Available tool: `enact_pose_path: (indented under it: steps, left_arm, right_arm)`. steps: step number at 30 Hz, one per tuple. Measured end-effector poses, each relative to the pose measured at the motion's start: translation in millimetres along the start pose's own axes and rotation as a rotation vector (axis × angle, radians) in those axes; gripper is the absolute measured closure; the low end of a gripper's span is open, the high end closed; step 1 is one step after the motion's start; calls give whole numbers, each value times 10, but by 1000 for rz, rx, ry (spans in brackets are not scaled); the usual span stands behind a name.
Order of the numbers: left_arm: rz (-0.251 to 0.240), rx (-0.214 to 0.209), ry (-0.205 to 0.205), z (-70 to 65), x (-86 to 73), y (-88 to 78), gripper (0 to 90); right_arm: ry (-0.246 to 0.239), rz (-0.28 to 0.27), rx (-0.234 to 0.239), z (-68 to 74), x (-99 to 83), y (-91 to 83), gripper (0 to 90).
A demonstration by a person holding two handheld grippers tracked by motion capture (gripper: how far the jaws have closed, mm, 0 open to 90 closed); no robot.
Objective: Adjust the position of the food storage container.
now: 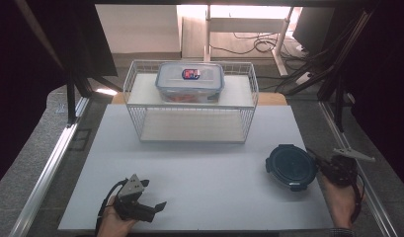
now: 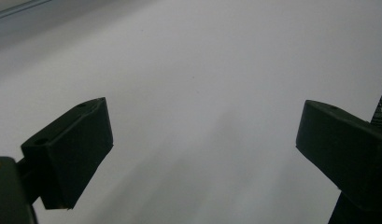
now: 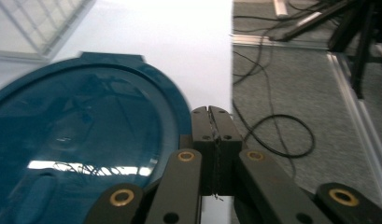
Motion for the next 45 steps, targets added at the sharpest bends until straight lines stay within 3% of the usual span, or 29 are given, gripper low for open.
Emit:
enact_pose_path:
  steps: [6,13,17,32,45]
  left_arm:
    - [4,0,3,1,1,11,34]
    - [5,-6,5,-8,21,46,36]
    - [11,-7,8,-19,21,61,35]
    - [19,-13,16,-38,22,88,36]
    - [19,-22,18,-51,28,104,35]
  right_arm:
    - [-12,46,-37,-64,-77,93,892]
    - [-9,37,-37,-47,-89,91,893]
    - [-10,48,-10,10,-106,87,894]
    - [-60,83,86,400,-164,140,895]
    - [-109,112,187,819,-196,246,895]
Point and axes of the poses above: each handheld gripper's, and its own axes: y roughly forward along the jaws, x roughly out of its top, z roughly to its left, the point moved 5 cm from there along y, roughly forward along the jaws, and after that the axes turned 12 degrees about y, right-handed, at the moved point
